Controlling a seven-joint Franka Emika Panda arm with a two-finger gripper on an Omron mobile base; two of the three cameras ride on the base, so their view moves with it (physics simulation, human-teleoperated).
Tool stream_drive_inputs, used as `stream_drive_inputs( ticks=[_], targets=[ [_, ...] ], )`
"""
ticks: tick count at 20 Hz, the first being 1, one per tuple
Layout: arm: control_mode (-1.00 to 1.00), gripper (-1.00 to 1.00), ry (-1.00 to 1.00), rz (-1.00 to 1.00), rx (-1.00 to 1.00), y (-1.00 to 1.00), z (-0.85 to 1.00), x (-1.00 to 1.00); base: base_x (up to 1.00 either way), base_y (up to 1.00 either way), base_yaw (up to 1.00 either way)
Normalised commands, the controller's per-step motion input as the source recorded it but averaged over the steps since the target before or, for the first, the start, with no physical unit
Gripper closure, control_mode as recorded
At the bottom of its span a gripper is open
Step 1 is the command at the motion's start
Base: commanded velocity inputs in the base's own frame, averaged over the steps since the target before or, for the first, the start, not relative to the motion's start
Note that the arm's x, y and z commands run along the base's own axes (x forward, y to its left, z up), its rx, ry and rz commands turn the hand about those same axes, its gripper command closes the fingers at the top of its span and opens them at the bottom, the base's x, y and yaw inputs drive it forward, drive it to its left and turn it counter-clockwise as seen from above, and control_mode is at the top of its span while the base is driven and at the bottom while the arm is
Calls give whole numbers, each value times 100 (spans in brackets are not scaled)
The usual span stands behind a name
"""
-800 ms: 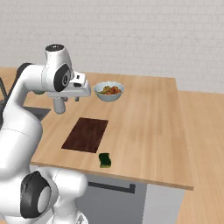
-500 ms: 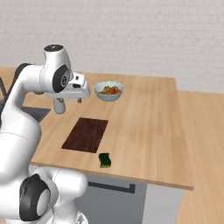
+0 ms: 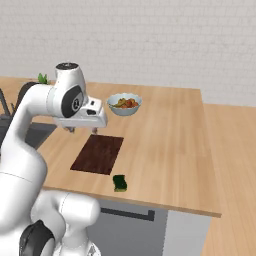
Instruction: Pick up the sponge from the counter and clean the cutting board by briefly scrubbing or pressing down on the cutting board. Once finished, release the sponge.
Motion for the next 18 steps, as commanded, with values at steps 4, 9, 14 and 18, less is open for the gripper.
stream_drive_inputs(
  ticks=[4,9,14,18],
  targets=[
    [-100,-100,8,-3,0,-38,-74,-34,0,0,0],
    [-100,-100,5,-1,0,-45,-88,-7,0,0,0],
    [-100,-100,6,0,0,-55,-78,1,0,0,0],
    [-100,-100,1,0,0,-42,-53,13,0,0,0]
  ],
)
